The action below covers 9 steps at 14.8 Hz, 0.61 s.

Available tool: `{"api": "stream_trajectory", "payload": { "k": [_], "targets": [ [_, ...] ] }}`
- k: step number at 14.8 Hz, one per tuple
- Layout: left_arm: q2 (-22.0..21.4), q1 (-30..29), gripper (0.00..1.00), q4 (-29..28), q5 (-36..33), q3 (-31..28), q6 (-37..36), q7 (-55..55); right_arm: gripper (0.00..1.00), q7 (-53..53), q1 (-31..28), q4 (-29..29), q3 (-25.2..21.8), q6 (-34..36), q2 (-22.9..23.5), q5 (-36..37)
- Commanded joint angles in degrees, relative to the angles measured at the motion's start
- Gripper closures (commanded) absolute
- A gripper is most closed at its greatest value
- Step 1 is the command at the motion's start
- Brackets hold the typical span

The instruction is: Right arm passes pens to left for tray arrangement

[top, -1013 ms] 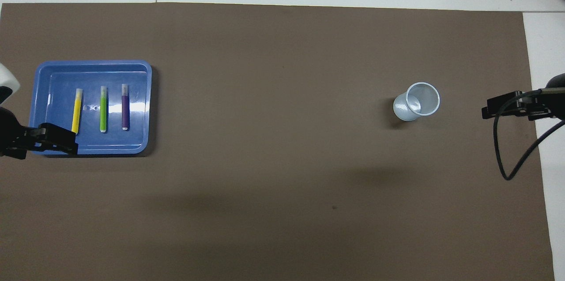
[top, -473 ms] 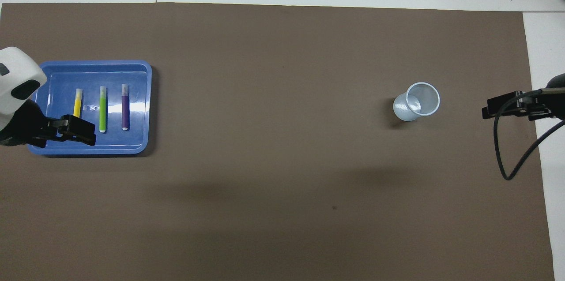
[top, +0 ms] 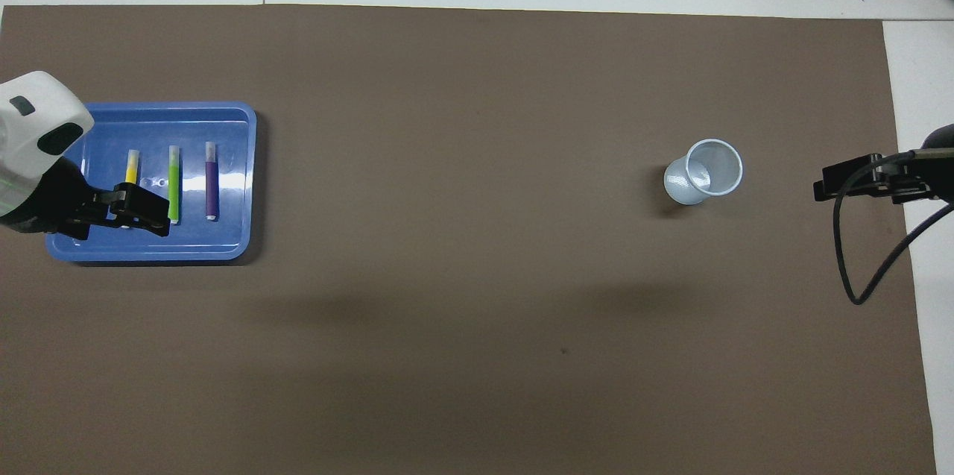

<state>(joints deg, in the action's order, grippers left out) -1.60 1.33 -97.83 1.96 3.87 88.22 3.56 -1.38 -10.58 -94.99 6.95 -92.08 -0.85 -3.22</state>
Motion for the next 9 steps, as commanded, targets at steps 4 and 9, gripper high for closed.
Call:
{"api": "stream_trajectory", "payload": {
  "k": [4, 9],
  "targets": [
    [0.28, 0.52, 0.0, 0.54, -0.82, -0.61, 1.34, 0.05, 0.0, -1.08, -0.32, -1.86, 0.26, -1.43, -1.43, 0.94],
    [-0.6, 0.26, 0.0, 1.15, -0.73, -0.09, 1.26, 0.49, 0.0, -0.82, 0.65, -1.86, 0.61, -1.43, -1.43, 0.94]
  ]
}}
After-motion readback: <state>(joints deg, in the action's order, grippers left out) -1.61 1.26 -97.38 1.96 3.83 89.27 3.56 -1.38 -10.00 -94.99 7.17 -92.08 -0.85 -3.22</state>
